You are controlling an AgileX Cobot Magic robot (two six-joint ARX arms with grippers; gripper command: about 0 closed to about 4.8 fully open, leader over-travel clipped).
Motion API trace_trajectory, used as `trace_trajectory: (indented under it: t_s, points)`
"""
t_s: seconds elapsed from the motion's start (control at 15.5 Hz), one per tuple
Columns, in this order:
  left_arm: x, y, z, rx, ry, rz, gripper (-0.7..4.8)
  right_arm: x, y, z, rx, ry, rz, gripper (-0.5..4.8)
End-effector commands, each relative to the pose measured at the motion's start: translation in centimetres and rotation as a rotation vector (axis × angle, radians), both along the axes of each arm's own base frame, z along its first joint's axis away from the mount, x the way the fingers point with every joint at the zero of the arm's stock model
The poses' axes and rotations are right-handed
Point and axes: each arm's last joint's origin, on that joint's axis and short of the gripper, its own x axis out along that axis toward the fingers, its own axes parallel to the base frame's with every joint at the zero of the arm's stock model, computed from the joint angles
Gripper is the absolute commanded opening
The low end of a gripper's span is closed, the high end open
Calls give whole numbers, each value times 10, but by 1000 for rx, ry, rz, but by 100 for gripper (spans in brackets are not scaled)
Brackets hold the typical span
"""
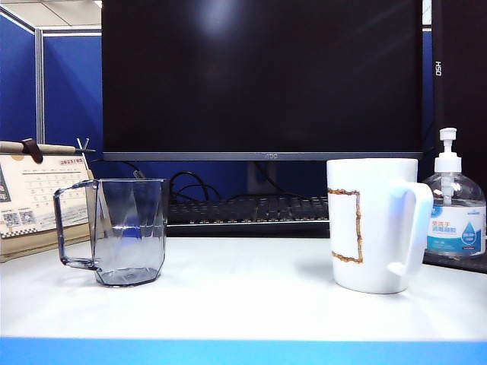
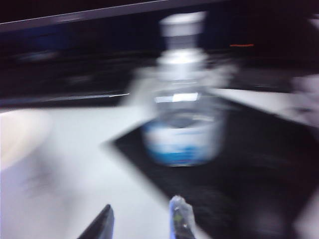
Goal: Swap the positions of the transparent plastic cup and the white ceramic cup.
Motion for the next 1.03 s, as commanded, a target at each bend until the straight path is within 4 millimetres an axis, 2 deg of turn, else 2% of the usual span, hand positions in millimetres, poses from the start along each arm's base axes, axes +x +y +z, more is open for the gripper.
trace_trajectory:
  t_s: [0.06,0.32,1.03]
  points:
    - [0,0,-1,1,15,4,-5,2,-14,3,3,-17,-155,149]
    - [0,0,-1,1,15,3,-5,2,-26,2,1,-14,-275,148]
    - [0,0,-1,1,15,3,-5,2,-25,2,2,-15,-269,149]
